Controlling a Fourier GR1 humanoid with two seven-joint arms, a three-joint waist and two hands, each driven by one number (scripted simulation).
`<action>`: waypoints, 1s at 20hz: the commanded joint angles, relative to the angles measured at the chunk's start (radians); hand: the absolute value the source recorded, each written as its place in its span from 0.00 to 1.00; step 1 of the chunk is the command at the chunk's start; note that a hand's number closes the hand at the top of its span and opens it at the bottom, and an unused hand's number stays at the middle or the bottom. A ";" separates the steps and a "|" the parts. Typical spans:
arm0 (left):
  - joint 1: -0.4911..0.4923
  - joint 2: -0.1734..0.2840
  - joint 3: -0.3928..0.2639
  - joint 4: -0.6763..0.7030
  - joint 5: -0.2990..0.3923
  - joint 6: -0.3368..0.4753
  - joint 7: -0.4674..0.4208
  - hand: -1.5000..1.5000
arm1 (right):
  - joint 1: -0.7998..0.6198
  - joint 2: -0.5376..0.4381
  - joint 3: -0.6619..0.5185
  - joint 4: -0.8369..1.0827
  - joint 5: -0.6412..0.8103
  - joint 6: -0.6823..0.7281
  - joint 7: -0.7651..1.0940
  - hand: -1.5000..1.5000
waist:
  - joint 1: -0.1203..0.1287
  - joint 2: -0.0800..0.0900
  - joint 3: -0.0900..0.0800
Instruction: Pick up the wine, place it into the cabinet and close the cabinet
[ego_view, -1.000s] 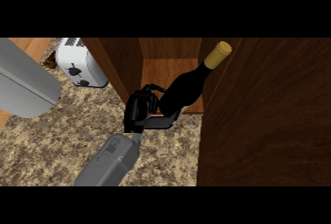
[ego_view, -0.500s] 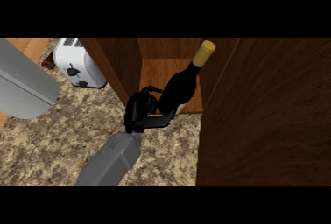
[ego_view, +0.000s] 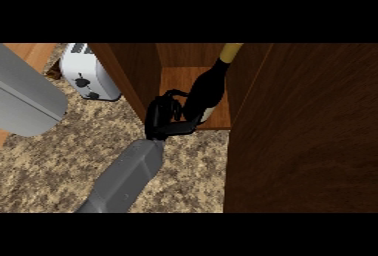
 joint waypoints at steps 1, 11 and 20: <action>-0.090 -0.003 0.000 0.105 0.064 -0.032 -0.009 1.00 | 0.009 0.031 0.058 -0.016 0.039 -0.012 -0.005 0.00 | -0.008 0.002 0.000; -0.173 -0.004 -0.037 0.176 0.181 -0.052 -0.052 1.00 | -0.006 0.002 0.024 0.015 0.011 0.008 -0.005 0.00 | -0.018 0.005 0.000; -0.233 -0.004 -0.041 0.293 0.193 -0.009 -0.034 1.00 | -0.012 -0.003 0.018 -0.024 -0.027 0.004 0.026 0.00 | -0.032 0.008 0.000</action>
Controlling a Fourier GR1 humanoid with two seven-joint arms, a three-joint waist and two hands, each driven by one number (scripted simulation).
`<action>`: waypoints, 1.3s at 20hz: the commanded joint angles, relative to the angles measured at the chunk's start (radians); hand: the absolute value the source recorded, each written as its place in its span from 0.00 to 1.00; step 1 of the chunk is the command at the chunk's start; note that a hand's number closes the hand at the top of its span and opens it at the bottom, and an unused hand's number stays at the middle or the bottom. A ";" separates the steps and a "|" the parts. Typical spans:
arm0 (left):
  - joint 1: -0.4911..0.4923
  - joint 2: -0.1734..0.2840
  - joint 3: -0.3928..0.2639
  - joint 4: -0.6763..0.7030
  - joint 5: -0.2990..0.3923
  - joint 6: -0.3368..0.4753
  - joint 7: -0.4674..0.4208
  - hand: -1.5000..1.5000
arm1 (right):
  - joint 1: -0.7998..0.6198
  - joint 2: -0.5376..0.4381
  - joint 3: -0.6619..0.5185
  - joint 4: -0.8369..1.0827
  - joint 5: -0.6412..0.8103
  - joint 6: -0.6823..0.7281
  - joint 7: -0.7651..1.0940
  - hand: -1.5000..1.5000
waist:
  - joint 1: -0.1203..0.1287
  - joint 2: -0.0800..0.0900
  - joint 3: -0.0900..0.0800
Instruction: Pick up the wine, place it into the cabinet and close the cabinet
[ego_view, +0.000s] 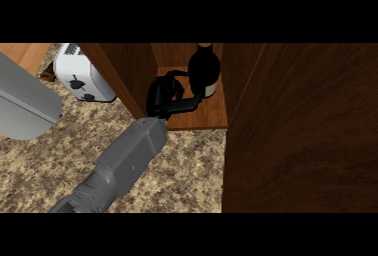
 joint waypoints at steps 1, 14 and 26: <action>-0.023 0.000 -0.002 0.067 0.017 0.010 0.009 1.00 | -0.053 0.014 0.034 -0.013 0.040 -0.041 0.040 0.00 | -0.005 0.003 -0.001; -0.048 0.021 0.098 0.218 0.028 -0.090 -0.108 1.00 | -0.021 -0.007 -0.010 -0.005 -0.015 -0.007 0.017 0.00 | -0.005 0.008 -0.001; -0.009 0.021 0.088 0.149 -0.034 -0.109 -0.249 0.00 | -0.028 -0.015 -0.003 -0.004 0.012 -0.011 0.030 0.00 | 0.026 -0.005 0.000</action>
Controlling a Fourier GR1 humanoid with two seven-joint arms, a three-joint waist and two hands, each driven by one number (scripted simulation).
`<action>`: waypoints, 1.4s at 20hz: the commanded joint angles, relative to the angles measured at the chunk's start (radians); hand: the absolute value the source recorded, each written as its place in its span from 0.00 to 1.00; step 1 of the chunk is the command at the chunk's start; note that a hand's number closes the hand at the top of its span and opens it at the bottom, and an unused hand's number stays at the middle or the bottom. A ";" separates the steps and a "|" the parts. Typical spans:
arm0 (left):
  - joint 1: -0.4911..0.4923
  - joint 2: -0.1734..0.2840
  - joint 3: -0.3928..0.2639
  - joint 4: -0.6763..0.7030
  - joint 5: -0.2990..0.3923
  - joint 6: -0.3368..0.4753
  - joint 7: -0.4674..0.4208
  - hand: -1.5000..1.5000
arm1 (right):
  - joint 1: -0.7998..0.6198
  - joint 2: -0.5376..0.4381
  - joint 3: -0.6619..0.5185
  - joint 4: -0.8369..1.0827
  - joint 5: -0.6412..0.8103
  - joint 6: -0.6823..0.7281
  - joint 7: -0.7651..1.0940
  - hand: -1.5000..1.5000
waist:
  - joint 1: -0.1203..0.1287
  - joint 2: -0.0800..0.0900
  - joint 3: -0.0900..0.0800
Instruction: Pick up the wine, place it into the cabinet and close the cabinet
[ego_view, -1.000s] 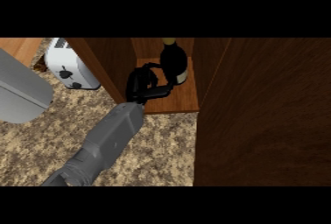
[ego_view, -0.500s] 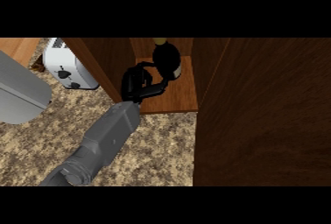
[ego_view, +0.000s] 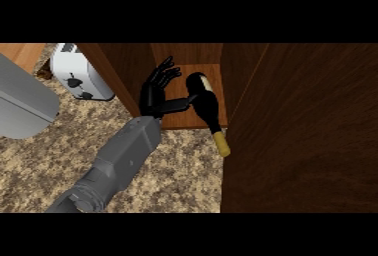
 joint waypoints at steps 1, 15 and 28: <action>0.049 0.005 0.017 -0.021 -0.018 0.023 -0.104 0.00 | 0.028 -0.009 -0.025 -0.008 -0.017 0.004 0.002 0.00 | 0.032 -0.023 0.012; 0.259 0.065 -0.148 -0.494 -0.125 0.143 0.107 0.00 | 0.066 0.025 0.037 -0.111 0.040 -0.042 0.056 0.00 | 0.081 -0.044 0.012; 0.682 0.374 -0.279 -1.389 -0.224 0.308 0.387 0.00 | 0.062 0.032 0.062 -0.068 0.059 -0.019 0.011 0.00 | 0.062 -0.031 0.012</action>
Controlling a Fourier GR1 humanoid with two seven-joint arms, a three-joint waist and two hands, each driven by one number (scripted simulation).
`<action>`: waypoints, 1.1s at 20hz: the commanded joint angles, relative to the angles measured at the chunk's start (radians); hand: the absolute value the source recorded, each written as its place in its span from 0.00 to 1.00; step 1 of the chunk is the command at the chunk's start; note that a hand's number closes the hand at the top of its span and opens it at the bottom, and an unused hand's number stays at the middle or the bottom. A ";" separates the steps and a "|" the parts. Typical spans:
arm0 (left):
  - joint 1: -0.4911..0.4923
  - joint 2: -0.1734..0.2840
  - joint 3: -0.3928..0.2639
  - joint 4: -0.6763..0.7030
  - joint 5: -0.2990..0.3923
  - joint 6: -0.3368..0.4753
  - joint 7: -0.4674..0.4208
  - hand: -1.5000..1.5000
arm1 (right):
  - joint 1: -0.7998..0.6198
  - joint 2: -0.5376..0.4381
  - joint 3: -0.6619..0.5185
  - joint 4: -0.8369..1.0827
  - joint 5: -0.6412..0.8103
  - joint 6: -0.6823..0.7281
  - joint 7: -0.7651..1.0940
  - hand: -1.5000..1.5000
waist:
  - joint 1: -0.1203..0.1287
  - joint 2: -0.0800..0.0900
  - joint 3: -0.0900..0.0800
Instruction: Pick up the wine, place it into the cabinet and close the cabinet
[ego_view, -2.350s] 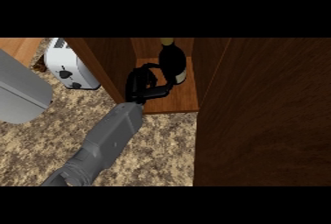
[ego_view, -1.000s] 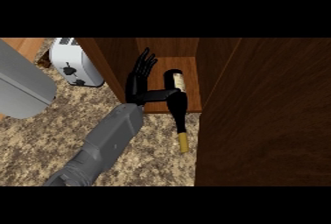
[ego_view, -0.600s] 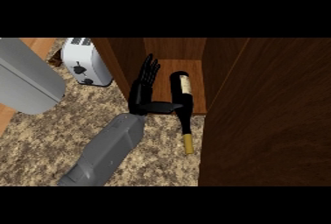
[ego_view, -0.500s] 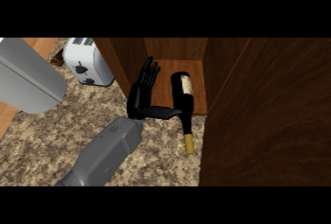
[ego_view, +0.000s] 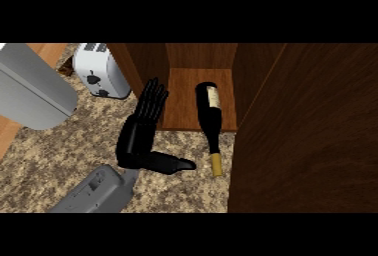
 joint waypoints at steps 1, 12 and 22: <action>0.139 0.080 -0.009 -0.264 -0.049 0.070 0.063 0.00 | 0.052 0.005 0.028 -0.028 0.009 0.025 -0.021 0.00 | -0.016 0.005 0.000; 0.400 0.243 0.060 -0.575 -0.087 0.122 0.087 0.00 | -0.009 -0.172 0.097 -0.046 -0.057 0.215 0.095 1.00 | -0.004 0.005 -0.001; 0.716 0.390 0.248 -0.787 -0.032 0.030 0.013 0.00 | 0.151 -0.138 0.308 -0.186 -0.157 0.237 0.191 1.00 | -0.013 0.004 -0.001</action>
